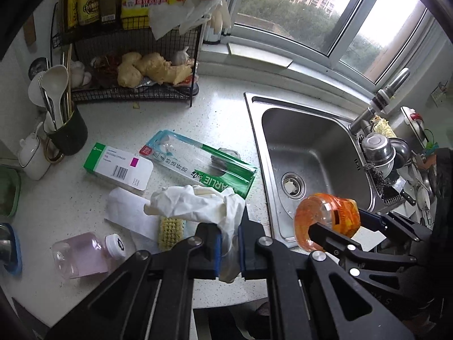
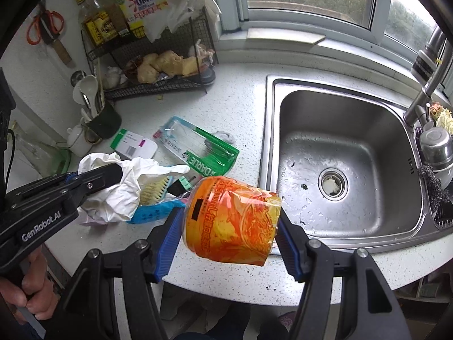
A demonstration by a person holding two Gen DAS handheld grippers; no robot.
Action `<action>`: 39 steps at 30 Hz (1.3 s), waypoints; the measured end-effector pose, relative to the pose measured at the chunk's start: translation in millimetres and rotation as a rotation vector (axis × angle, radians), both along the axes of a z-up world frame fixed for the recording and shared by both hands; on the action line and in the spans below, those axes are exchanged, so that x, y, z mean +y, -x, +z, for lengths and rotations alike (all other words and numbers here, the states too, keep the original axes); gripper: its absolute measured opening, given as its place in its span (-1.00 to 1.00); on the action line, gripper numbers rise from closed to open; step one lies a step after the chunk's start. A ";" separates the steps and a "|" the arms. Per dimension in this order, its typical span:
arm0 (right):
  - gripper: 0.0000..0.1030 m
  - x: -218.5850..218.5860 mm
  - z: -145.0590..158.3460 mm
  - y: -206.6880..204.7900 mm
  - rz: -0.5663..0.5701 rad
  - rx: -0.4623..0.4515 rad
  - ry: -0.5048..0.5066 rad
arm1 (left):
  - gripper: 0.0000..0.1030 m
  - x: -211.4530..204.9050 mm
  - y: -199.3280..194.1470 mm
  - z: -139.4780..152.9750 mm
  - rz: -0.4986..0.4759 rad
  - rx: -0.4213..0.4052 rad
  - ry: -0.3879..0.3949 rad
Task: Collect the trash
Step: 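Grasp the white latex gloves with the left gripper while the right holds the cup, then carry the gloves and cup with both grippers down over the red bin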
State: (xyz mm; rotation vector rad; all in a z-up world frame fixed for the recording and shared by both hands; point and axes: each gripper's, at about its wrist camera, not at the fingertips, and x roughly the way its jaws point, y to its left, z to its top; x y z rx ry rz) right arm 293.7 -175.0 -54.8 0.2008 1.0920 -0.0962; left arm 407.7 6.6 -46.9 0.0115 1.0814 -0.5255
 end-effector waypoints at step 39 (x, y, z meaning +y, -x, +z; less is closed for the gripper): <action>0.17 -67.4 53.2 221.1 0.333 -0.116 -0.007 | -0.85 -84.6 306.6 41.0 0.217 -0.091 -0.108</action>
